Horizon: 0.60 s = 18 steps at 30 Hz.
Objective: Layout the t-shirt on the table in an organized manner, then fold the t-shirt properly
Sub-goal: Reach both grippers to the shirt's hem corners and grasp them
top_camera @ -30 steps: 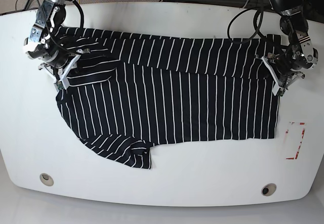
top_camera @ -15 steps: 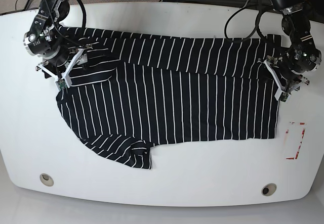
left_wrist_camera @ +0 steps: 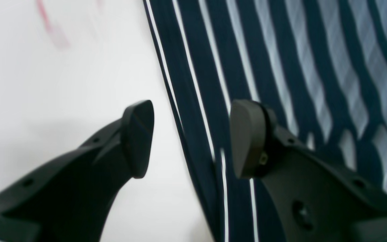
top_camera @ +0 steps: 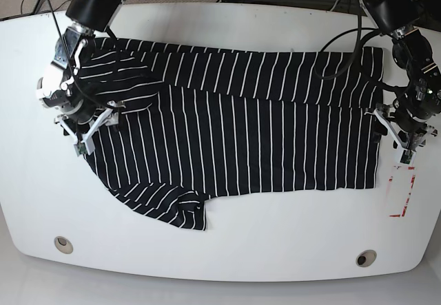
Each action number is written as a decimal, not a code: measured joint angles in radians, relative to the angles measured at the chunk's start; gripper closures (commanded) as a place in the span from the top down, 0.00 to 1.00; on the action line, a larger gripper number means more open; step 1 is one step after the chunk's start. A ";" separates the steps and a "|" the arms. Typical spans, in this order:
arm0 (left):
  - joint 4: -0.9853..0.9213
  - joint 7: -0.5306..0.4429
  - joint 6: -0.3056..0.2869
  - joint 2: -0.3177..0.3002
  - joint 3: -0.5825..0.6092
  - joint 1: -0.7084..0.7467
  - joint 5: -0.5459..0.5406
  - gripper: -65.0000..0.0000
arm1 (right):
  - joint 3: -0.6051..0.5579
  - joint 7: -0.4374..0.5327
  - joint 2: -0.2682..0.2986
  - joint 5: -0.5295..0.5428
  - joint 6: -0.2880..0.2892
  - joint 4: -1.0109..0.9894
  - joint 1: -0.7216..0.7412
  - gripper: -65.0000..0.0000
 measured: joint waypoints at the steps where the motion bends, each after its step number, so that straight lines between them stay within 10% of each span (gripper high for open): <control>1: -0.010 0.005 0.000 -0.001 0.000 -0.013 0.002 0.52 | 0.000 0.021 0.000 -0.022 -0.002 -0.029 0.028 0.71; 18: -0.032 0.017 0.000 0.002 -0.005 -0.065 0.016 0.52 | 0.001 0.442 0.089 -0.272 -0.002 -0.678 0.436 0.71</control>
